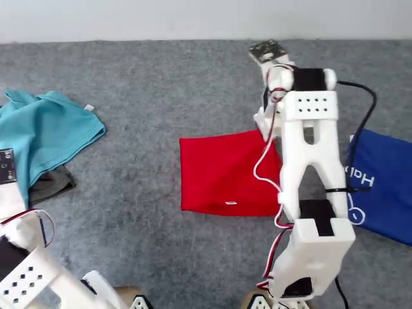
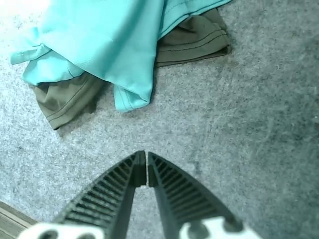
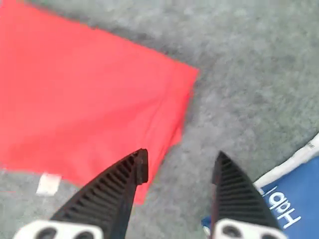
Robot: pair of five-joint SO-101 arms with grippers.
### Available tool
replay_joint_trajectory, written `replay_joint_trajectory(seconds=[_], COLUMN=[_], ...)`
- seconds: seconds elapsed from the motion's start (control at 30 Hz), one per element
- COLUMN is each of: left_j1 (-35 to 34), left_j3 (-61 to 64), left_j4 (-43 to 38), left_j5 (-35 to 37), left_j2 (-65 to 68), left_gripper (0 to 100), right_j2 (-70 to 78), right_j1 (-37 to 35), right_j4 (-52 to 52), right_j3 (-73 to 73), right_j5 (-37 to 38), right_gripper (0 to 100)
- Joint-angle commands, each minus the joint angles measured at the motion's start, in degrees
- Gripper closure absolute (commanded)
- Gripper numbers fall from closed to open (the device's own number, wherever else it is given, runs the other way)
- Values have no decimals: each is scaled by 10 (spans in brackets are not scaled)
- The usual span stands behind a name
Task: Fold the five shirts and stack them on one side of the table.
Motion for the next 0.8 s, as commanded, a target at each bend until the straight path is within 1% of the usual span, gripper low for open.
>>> replay_joint_trajectory(seconds=[0.0,0.03,0.07,0.13,0.2,0.33,0.47,0.6,0.77], left_j1=[-1,-1,-1,-1,-1,-1,-1,-1,-1], left_j3=[-3,-3,-3,-3,-3,-3,-3,-3,-3], left_j4=[-8,-8,-8,-8,-8,-8,-8,-8,-8], left_j5=[-4,-4,-4,-4,-4,-4,-4,-4,-4], left_j2=[-3,-3,-3,-4,-4,-4,-5,-5,-5], left_gripper=[986,986,986,986,986,986,986,986,986], right_j2=[-34,-32,-29,-19,0,39,77,88,7], right_j1=[-25,-28,-28,-26,-24,-12,29,51,26], right_j4=[29,29,29,28,27,27,15,15,27], right_j3=[-12,1,17,62,104,182,226,216,148], right_j5=[-6,-5,-5,-4,-4,-4,-4,13,16], right_gripper=[939,987,994,968,989,989,989,989,987])
